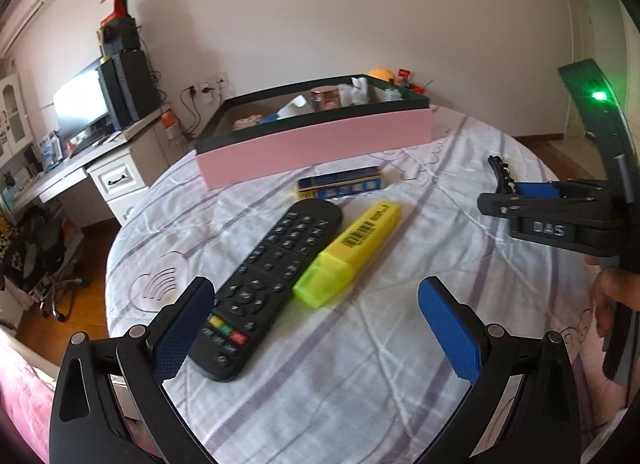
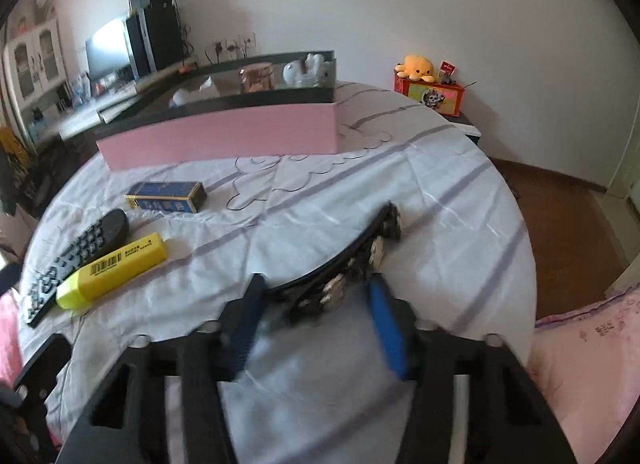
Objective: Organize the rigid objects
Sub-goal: 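Grasp the black hair clip with the right tool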
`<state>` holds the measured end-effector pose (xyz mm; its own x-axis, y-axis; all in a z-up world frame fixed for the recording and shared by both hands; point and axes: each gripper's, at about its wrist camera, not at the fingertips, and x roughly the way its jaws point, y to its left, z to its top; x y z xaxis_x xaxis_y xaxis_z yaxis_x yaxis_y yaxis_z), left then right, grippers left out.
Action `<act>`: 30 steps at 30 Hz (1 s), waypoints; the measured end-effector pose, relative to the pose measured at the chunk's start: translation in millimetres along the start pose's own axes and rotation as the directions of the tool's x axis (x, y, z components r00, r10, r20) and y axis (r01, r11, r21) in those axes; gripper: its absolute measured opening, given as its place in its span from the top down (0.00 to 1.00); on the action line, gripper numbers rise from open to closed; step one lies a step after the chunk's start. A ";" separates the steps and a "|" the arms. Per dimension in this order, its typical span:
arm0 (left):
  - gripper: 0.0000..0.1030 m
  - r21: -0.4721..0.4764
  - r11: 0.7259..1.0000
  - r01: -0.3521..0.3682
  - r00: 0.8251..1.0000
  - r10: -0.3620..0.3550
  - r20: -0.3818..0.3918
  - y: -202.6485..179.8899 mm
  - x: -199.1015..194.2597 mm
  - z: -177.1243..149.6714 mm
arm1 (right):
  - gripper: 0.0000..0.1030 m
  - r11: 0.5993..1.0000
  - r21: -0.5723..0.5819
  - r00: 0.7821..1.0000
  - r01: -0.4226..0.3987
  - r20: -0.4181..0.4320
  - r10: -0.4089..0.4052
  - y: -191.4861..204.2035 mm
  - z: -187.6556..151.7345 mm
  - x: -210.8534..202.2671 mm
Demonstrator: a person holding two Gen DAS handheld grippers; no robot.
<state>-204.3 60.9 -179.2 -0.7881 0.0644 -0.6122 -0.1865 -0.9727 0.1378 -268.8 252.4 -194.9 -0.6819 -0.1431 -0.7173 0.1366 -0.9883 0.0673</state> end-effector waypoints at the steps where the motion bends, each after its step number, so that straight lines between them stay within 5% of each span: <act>1: 0.00 0.002 1.000 0.001 1.000 -0.001 -0.001 -1.4 0.6 0.6 | 0.51 1.000 -0.009 1.000 -0.001 0.001 0.001 -1.8 -0.8 -1.6; 17: 0.00 -0.085 0.978 0.188 0.980 -0.192 -0.043 -8.3 5.7 3.5 | 0.51 0.998 -0.041 0.997 -0.048 0.060 0.050 -10.8 -12.5 -10.6; 30: 0.00 -0.095 0.996 0.006 0.996 -0.014 -0.087 54.0 6.8 -16.7 | 0.50 0.998 -0.052 0.997 -0.048 0.066 0.051 -10.5 -12.1 -9.0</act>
<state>-209.9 5.1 -188.9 -0.7314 0.0582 -0.6795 -0.1347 -0.9891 0.0602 -255.4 264.7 -197.6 -0.7200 -0.1964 -0.6656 0.2061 -0.9764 0.0652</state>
